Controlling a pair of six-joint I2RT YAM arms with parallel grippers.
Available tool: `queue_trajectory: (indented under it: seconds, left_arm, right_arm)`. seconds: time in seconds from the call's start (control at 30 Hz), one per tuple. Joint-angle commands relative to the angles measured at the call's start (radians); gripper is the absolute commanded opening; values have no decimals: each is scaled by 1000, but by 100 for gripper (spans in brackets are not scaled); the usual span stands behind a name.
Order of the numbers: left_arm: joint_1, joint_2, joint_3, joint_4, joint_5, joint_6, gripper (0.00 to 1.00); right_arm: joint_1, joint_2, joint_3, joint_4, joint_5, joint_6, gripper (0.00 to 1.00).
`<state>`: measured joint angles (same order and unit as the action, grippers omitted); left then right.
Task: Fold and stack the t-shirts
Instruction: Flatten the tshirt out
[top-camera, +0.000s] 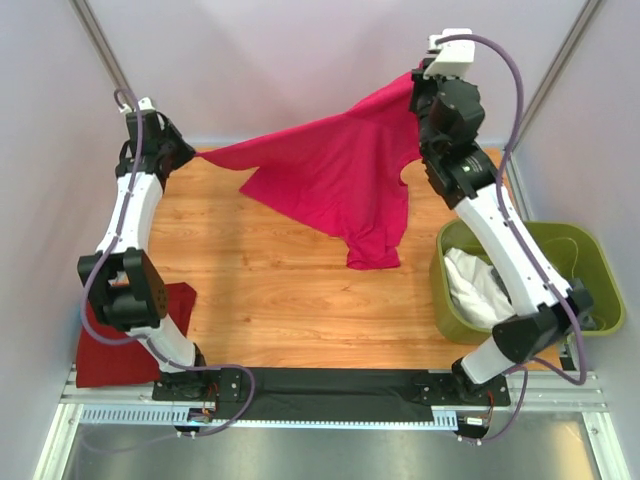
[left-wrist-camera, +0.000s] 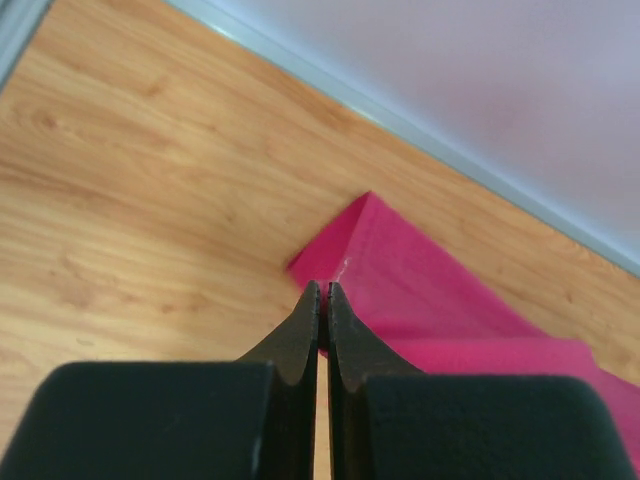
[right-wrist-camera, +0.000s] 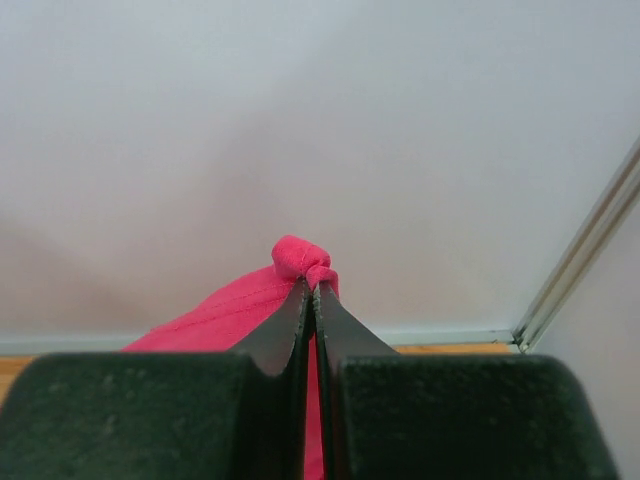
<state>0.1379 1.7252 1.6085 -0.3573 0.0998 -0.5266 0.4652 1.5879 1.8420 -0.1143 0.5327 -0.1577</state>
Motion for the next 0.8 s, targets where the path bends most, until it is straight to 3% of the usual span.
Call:
queue_trajectory:
  seconds: [0.0,0.17,0.4,0.77]
  left_arm:
    - [-41,-133,-68,74,5,-9,0]
    - [-72,-288,36,-52,-25,103,0]
    - [-73,-490,263,-249,-67,207,0]
    - [-73,-707,405,-514,-264,255,0]
  right_arm:
    - [-10,-87,-75,-18,3,9,0]
    - [-10,-192,-47,-120,-39,24,0]
    - [13,-308,178,-342,-169,34,0]
    - [67,-497,314,-609,-166,9,0]
